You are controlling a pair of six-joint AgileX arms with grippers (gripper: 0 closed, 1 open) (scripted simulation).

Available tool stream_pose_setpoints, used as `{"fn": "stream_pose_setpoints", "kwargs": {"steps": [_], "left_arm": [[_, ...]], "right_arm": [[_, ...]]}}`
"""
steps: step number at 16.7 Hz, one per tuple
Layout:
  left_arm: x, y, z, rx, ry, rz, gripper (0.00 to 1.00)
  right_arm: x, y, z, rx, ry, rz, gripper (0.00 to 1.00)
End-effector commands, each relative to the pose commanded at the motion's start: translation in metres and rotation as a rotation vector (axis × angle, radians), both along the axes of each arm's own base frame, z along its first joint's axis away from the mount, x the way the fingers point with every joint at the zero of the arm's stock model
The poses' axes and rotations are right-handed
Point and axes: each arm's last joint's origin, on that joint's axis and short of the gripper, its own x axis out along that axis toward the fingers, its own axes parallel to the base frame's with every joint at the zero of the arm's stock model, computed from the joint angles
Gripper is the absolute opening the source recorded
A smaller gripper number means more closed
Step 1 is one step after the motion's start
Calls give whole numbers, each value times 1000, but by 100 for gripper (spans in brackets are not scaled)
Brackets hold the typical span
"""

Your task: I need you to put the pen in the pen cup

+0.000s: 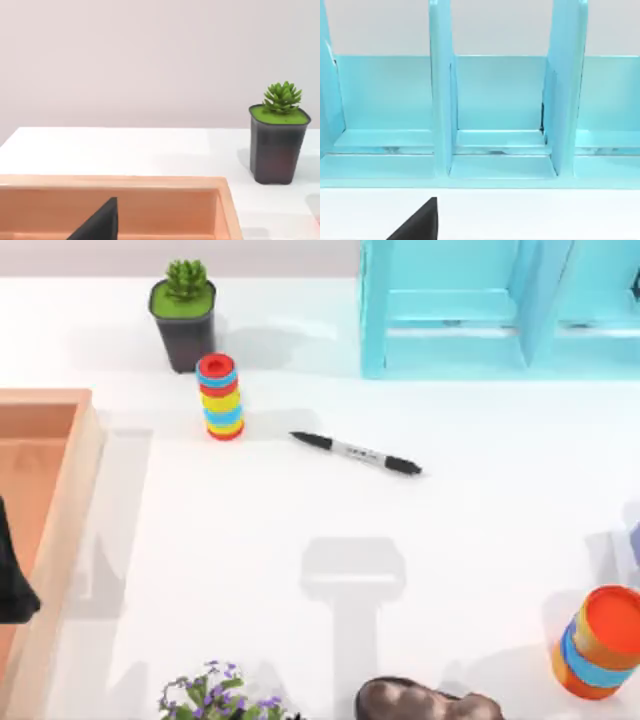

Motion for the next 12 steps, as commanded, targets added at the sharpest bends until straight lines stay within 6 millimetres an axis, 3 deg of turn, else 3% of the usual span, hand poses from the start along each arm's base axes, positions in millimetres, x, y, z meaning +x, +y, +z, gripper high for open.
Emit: {"fn": "stream_pose_setpoints", "kwargs": {"steps": [3, 6, 9, 12], "left_arm": [[0, 0, 0, 0, 0, 0, 100], [0, 0, 0, 0, 0, 0, 100], [0, 0, 0, 0, 0, 0, 100], [0, 0, 0, 0, 0, 0, 100]], "right_arm": [[0, 1, 2, -4, 6, 6, 100], [1, 5, 19, -40, 62, 60, 100], [8, 14, 53, -111, 168, 150, 100], [31, 29, 97, -213, 323, 263, 100]]}}
